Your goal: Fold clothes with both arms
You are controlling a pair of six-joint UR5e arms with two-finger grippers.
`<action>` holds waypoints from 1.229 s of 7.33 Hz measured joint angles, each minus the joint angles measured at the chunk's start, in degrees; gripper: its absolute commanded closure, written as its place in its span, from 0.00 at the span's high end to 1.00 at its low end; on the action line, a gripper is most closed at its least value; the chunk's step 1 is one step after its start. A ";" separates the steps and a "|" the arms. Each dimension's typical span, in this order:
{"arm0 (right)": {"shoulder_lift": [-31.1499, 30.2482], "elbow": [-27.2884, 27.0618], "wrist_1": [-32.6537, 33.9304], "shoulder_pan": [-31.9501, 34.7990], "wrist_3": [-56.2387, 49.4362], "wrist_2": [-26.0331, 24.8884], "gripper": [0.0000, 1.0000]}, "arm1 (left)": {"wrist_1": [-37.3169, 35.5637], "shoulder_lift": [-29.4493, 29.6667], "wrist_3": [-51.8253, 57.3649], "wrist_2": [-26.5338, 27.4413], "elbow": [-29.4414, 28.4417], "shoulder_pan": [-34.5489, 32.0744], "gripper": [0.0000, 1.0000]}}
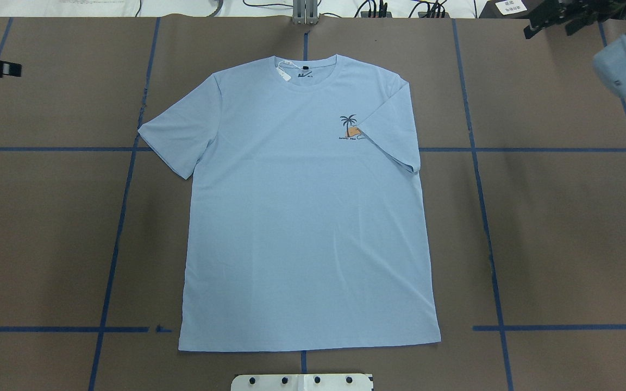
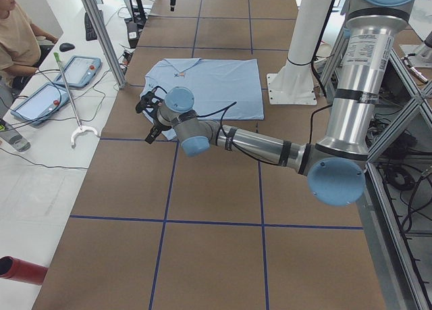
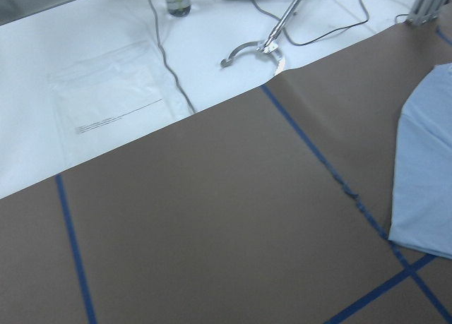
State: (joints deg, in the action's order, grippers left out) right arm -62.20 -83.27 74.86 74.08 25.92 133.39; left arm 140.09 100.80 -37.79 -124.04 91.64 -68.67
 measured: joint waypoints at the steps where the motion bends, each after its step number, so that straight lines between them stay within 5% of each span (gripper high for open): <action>1: -1.92 -0.61 -0.04 1.82 -1.55 1.47 1.00 | 0.11 2.24 -7.39 4.69 -2.04 4.83 0.63; 5: -3.75 -1.33 -0.07 2.88 -2.22 2.05 1.00 | 1.52 9.12 -26.92 19.41 -11.48 17.08 0.59; 9: -3.80 -1.26 -0.09 2.91 -2.04 1.99 1.00 | 3.05 11.62 -28.78 23.76 -17.32 19.83 0.57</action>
State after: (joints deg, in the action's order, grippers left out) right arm -66.00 -84.53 74.77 76.99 23.88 135.37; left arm 143.14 112.41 -66.56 -100.28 74.32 -48.84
